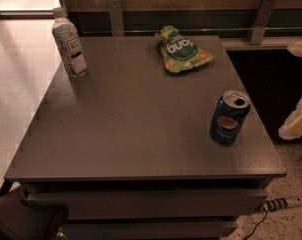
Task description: Move pepsi can near blue plastic bottle
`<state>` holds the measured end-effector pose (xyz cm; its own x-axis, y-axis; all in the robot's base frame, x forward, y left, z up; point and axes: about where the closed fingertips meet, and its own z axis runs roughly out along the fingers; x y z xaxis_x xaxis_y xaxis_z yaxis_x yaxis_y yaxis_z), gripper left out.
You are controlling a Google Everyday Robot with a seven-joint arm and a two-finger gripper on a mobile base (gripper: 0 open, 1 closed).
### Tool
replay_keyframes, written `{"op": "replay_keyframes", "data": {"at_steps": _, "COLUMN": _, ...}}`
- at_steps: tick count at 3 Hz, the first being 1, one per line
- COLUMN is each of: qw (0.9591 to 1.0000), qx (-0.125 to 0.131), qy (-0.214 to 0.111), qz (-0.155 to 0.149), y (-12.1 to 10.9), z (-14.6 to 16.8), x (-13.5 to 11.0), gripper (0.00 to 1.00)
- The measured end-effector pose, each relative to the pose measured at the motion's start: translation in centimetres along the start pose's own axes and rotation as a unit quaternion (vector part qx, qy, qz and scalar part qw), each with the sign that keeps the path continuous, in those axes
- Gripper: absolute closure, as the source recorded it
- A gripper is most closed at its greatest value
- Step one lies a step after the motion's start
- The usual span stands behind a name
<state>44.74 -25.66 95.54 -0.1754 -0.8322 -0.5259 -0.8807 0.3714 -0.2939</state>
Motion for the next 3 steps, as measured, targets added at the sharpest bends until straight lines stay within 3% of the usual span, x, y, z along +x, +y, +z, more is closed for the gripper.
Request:
{"op": "replay_keyframes", "data": {"at_steps": 1, "qw": 0.9948, "qx": 0.013, "qy": -0.098, "qz": 0.025, "y": 0.1, "z": 1.9, "x": 1.9, "gripper": 0.00}}
{"op": "replay_keyframes", "data": {"at_steps": 2, "qw": 0.9776, "qx": 0.025, "qy": -0.202, "qz": 0.054, "y": 0.5, "z": 3.4, "x": 1.2, "gripper": 0.00}}
{"op": "replay_keyframes", "data": {"at_steps": 3, "qw": 0.9489, "qx": 0.027, "qy": -0.301, "qz": 0.090, "y": 0.7, "z": 3.8, "x": -1.3, "gripper": 0.00}}
